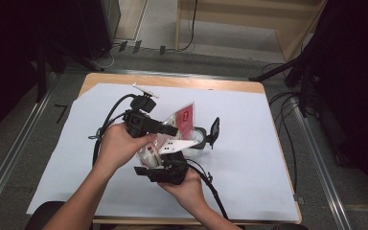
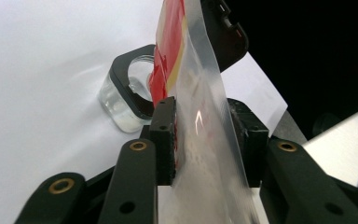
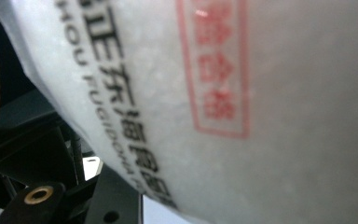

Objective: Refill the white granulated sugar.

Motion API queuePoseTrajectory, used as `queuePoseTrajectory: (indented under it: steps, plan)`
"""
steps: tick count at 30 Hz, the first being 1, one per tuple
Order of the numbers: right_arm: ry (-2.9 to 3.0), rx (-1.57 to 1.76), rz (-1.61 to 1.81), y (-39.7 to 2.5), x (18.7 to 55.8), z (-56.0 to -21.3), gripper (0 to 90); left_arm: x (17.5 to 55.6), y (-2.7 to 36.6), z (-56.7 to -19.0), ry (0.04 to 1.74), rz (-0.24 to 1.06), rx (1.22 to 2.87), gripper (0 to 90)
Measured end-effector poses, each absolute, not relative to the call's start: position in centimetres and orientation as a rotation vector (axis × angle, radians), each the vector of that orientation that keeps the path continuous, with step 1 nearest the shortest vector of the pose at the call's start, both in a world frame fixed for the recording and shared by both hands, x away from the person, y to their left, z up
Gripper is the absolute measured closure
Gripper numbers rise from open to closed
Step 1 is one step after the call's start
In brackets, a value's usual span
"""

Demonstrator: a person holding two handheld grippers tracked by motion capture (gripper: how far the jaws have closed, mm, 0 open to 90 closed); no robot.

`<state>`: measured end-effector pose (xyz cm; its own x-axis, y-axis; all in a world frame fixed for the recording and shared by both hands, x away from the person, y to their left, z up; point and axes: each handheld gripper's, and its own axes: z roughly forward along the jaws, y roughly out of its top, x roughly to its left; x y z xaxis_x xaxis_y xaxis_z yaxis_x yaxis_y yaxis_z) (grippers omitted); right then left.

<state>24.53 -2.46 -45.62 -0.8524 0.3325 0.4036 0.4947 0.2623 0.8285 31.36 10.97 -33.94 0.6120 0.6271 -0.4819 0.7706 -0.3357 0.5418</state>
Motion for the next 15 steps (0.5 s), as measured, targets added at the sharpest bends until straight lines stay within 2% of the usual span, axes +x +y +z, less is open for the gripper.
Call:
queuePoseTrajectory:
  steps: [4, 8, 15]
  plan:
    - [-2.388, -0.795, -1.635, -2.52, 24.76, -45.62, 59.8, 31.32, 10.76, -33.96, 1.102, -0.216, 2.075, 67.8]
    - [-2.44, -0.811, -1.618, -2.45, 24.79, -45.66, 58.5, 31.4, 10.54, -34.22, 1.107, -0.202, 2.083, 74.3]
    - [-2.593, -0.779, -1.599, -1.92, 24.21, -45.63, 56.7, 31.42, 10.47, -34.25, 1.116, -0.209, 2.078, 77.1]
